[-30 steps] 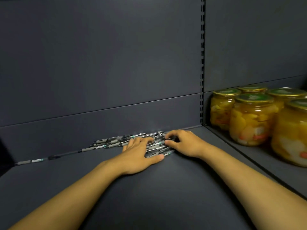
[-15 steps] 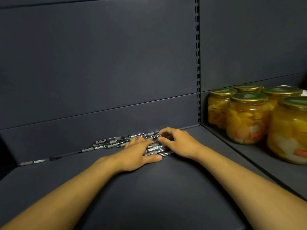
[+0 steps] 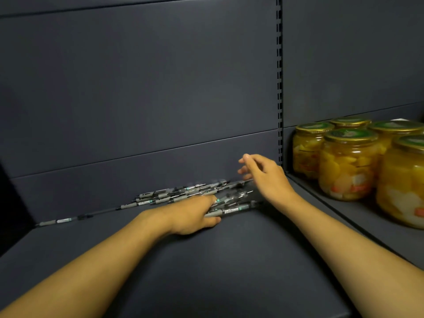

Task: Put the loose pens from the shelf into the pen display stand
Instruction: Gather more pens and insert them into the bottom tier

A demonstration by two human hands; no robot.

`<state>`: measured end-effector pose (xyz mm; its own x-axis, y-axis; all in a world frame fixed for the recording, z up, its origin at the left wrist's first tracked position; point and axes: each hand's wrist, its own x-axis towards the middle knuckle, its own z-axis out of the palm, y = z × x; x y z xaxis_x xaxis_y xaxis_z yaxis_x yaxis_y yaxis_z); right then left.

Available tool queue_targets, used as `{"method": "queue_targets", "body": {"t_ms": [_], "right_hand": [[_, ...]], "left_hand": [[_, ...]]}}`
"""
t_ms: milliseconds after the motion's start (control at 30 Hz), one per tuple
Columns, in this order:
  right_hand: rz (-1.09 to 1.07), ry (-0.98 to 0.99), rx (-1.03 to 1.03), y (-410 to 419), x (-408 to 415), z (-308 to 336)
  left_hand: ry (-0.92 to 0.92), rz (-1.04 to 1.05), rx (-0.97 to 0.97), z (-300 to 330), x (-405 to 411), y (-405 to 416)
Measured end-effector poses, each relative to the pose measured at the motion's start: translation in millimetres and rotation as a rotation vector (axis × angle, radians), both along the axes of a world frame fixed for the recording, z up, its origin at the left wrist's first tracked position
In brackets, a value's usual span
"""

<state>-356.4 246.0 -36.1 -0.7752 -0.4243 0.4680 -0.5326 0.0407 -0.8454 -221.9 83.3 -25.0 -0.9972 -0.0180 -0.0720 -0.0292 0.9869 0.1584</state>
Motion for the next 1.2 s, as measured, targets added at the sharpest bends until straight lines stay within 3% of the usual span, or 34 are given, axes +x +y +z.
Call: {"method": "queue_targets", "body": {"t_ms": [133,300,433,633,733,800,867,1000,1100,1200], "right_hand": [[0.053,0.002,0.047,-0.9,0.3,-2.7],[0.374,-0.047,-0.024,-9.2,34.1,2.5],[0.517,-0.038,0.096,-32.7,72.3,19.7],[0.37,0.022,0.0,-82.3,99.5,32.7],[0.28,0.117,0.072,-86.3,108.1,28.2],[0.256,0.12,0.033,-91.0,109.6,21.2],[0.23,0.091,-0.027,-94.7,109.5,17.5],[0.235,0.093,-0.032,-92.6,111.2,14.5],[0.225,0.123,-0.011,-90.3,112.6,12.6],[0.22,0.133,0.014,-89.1,110.8,12.0]], "left_hand": [[0.212,-0.03,0.127,-1.0,25.2,-9.7],[0.622,0.117,0.852,-0.4,43.9,-8.4],[0.806,0.189,1.12,-4.7,41.0,4.1],[1.009,0.23,1.058,-19.8,27.6,1.9],[1.093,0.252,0.837,-26.4,19.8,-7.5],[1.027,0.207,0.807,-34.8,19.8,-11.2],[0.931,0.22,0.857,-37.5,23.5,-7.7],[0.921,0.222,0.891,-41.1,22.5,-6.6],[0.977,0.256,1.133,-38.1,17.9,-2.9],[1.004,0.273,1.04,-37.9,19.1,0.6]]}}
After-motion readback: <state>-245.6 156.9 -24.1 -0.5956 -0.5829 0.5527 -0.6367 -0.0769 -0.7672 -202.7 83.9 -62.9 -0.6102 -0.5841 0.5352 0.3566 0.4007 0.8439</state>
